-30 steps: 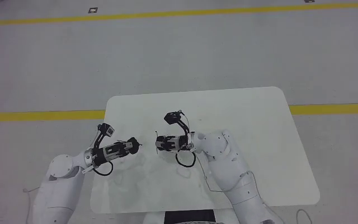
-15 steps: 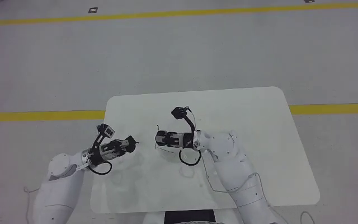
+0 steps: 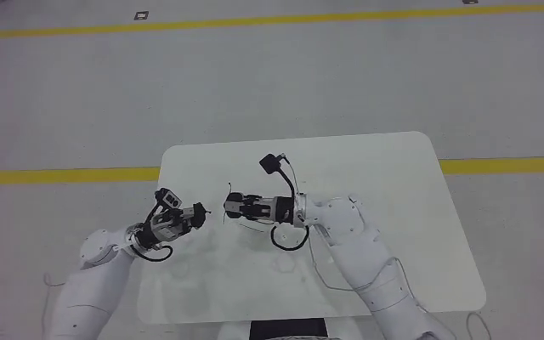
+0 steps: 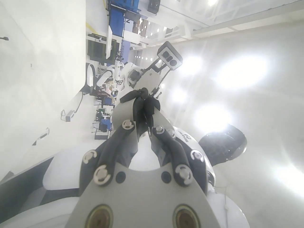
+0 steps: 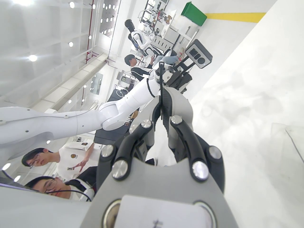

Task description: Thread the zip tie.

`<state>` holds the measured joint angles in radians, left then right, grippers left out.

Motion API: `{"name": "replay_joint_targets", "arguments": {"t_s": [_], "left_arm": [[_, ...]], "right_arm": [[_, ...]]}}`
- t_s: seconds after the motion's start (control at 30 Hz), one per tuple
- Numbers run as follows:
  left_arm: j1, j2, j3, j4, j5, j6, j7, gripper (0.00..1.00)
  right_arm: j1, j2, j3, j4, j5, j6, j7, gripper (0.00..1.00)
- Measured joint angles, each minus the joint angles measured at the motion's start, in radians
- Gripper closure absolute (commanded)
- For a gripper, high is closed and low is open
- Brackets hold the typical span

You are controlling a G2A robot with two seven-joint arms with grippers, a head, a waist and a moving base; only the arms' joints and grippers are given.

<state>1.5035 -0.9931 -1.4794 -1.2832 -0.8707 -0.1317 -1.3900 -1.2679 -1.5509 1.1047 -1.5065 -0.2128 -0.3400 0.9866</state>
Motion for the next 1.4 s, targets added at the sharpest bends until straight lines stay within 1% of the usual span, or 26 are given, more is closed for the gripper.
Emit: {"name": "replay_joint_targets", "arguments": {"t_s": [0.3, 0.37, 0.4, 0.47, 0.53, 0.6, 0.7, 0.8, 0.93, 1.4], "left_arm": [[0.0, 0.0, -0.001, 0.0, 0.001, 0.0, 0.0, 1.0], [0.001, -0.001, 0.004, -0.001, -0.004, 0.011, 0.011, 1.0], [0.002, -0.003, 0.009, -0.002, -0.02, 0.032, 0.02, 1.0], [0.003, -0.003, 0.012, 0.004, -0.056, 0.068, 0.01, 1.0], [0.004, -0.002, 0.014, 0.013, -0.082, 0.102, 0.0, 1.0], [0.007, 0.0, 0.024, 0.011, -0.113, 0.141, -0.001, 1.0], [0.012, 0.005, 0.035, 0.01, -0.144, 0.181, 0.0, 1.0], [0.015, 0.011, 0.045, 0.01, -0.17, 0.202, 0.0, 1.0], [0.012, 0.016, 0.054, 0.018, -0.182, 0.203, 0.0, 1.0], [0.012, 0.016, 0.054, 0.018, -0.182, 0.203, 0.0, 1.0]], "right_arm": [[0.0, 0.001, 0.0, 0.0, -0.002, 0.0, -0.001, 1.0], [-0.005, 0.003, -0.004, -0.009, -0.029, 0.0, -0.03, 1.0], [-0.011, 0.005, -0.011, -0.021, -0.048, 0.0, -0.059, 1.0], [-0.017, 0.011, -0.017, -0.04, -0.062, 0.0, -0.094, 1.0], [-0.025, 0.02, -0.026, -0.056, -0.1, 0.0, -0.124, 1.0], [-0.029, 0.03, -0.039, -0.07, -0.122, 0.0, -0.15, 1.0], [-0.028, 0.045, -0.064, -0.082, -0.138, 0.0, -0.192, 1.0], [-0.021, 0.061, -0.09, -0.087, -0.154, 0.0, -0.233, 1.0], [-0.008, 0.078, -0.126, -0.092, -0.176, 0.0, -0.276, 1.0], [-0.009, 0.078, -0.125, -0.092, -0.175, 0.0, -0.275, 1.0]]}}
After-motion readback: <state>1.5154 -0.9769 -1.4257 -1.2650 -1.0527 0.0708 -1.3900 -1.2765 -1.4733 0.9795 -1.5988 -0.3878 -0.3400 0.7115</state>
